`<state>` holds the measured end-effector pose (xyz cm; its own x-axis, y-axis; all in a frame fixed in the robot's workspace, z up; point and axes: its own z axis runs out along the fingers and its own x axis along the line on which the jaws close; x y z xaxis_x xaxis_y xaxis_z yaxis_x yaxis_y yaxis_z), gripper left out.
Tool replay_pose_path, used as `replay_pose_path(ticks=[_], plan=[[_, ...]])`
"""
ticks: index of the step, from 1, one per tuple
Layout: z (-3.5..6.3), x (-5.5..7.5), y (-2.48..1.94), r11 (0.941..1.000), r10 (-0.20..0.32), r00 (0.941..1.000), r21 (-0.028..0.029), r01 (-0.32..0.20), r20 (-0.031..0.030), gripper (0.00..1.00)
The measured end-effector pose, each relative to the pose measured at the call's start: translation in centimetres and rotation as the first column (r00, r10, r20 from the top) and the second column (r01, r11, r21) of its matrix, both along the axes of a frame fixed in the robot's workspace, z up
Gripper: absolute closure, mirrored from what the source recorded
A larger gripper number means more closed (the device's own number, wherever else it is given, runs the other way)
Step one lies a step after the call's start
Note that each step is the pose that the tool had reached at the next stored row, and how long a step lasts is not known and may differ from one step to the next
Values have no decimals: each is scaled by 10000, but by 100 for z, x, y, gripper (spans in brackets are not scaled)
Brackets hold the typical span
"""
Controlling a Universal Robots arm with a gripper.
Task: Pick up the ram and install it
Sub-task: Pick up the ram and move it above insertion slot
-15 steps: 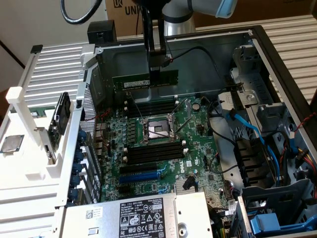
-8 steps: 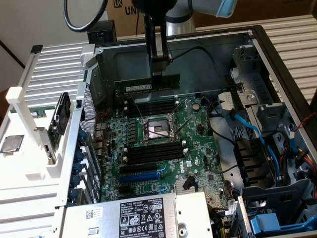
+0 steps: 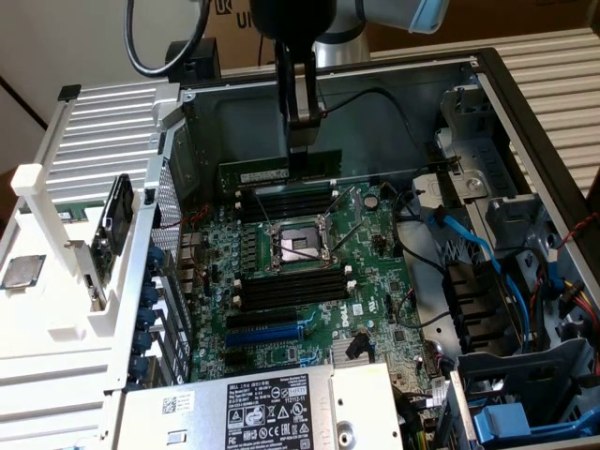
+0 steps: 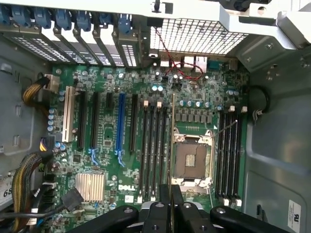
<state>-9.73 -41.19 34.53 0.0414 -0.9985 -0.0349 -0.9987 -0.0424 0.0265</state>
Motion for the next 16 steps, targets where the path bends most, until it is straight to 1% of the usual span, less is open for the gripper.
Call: replay_pose_path(ticks=[1, 4, 5, 9, 16], plan=[[-8, 0, 7, 10000, -1, 10000, -23, 1, 5, 87], [-30, 0, 30, 9999, -2, 10000, -127, 2, 11, 87], [-33, 0, 32, 9999, -2, 10000, -148, 2, 12, 87], [-40, 1, 32, 9999, -1, 10000, -148, 1, 13, 87], [-161, 1, 32, 9999, -1, 10000, -149, 1, 15, 87]])
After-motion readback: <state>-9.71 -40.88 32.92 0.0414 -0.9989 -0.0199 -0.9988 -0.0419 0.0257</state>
